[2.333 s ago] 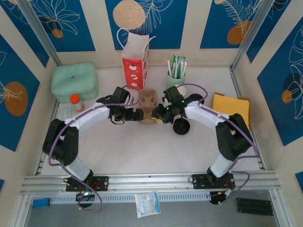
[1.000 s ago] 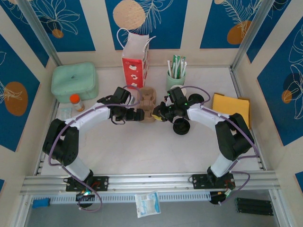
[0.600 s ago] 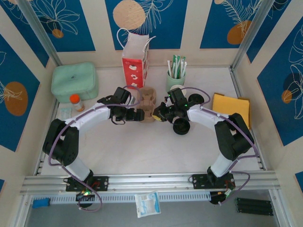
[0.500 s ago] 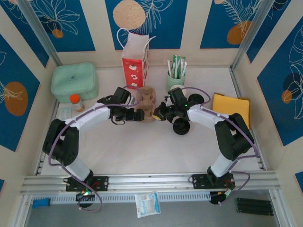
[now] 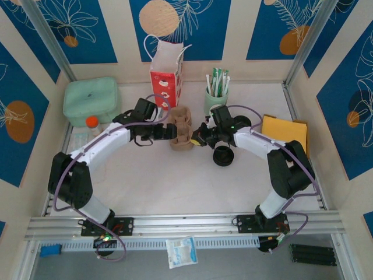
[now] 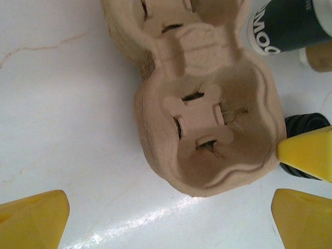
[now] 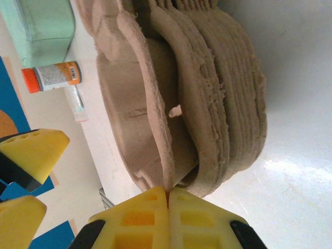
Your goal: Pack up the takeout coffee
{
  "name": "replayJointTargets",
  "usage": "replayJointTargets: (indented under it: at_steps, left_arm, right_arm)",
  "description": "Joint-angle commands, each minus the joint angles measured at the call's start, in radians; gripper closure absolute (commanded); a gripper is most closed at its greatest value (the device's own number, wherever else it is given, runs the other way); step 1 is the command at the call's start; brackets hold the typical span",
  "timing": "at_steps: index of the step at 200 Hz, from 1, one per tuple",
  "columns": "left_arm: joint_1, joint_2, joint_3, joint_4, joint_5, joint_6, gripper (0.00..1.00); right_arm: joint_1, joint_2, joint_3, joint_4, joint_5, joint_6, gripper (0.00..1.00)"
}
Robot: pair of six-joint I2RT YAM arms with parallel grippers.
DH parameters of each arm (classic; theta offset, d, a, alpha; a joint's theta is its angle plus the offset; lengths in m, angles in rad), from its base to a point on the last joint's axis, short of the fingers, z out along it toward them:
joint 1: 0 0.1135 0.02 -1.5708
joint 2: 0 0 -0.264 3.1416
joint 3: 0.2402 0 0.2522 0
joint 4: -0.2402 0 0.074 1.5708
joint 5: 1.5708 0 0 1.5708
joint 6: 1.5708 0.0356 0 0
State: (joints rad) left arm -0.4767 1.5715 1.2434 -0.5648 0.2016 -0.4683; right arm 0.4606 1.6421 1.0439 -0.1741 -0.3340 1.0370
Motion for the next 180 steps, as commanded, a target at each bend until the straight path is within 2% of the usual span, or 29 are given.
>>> replayJointTargets:
  at_steps: [1, 180]
  left_arm:
    - [0.02, -0.012, 0.034, -0.014, 0.036, -0.031, 0.01]
    - [0.047, 0.029, 0.055, 0.039, 0.089, -0.086, 0.01]
  right_arm:
    - [-0.012, -0.042, 0.04, -0.007, -0.05, -0.014, 1.0]
    - [-0.065, -0.072, 0.005, 0.179, -0.174, 0.126, 1.0]
